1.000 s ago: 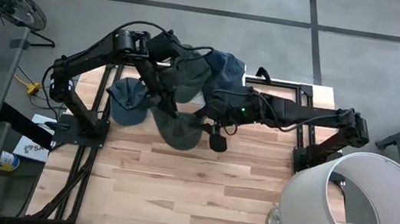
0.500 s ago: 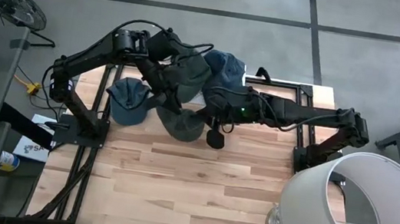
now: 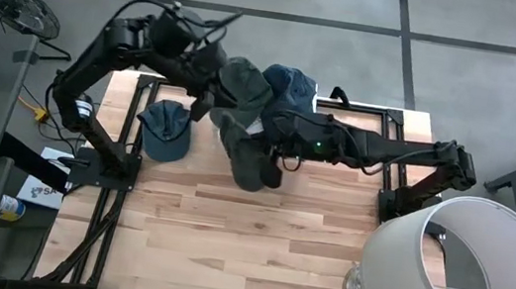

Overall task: Pick & Place hat
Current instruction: Put the gray cap on the shelf

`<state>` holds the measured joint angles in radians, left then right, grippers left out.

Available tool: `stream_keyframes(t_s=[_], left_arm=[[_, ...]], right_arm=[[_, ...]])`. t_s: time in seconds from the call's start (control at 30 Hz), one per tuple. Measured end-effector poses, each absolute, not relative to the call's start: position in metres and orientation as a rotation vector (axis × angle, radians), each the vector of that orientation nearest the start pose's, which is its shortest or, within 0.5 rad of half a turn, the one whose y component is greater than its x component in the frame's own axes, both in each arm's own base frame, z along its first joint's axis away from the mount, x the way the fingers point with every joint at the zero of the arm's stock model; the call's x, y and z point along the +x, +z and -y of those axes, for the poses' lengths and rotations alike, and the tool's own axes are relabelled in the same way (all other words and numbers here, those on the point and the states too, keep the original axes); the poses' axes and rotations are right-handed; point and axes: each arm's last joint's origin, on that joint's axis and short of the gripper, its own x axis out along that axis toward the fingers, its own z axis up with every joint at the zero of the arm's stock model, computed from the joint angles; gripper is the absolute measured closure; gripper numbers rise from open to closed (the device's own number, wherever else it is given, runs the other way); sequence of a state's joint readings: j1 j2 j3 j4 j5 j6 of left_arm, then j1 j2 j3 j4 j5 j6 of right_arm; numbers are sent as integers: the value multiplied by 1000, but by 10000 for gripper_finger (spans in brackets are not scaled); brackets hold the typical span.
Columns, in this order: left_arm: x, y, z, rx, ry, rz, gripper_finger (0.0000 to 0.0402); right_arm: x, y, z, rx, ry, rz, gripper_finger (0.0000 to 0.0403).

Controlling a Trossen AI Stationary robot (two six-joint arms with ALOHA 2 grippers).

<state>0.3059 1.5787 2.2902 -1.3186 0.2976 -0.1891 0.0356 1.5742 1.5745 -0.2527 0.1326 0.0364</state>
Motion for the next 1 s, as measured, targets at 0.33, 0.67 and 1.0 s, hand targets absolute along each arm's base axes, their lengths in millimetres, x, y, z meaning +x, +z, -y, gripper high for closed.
stream_keyframes(t_s=[0.33,0.67,1.0], left_arm=[[229,529,-41,-276,272,-566,326],[226,530,-10,-164,479,-534,326],[237,525,17,-98,496,-524,326]], right_arm=[[359,413,-18,-95,-319,-161,402],[358,418,-15,-118,-424,-117,402],[358,421,-14,-179,-448,-108,403]])
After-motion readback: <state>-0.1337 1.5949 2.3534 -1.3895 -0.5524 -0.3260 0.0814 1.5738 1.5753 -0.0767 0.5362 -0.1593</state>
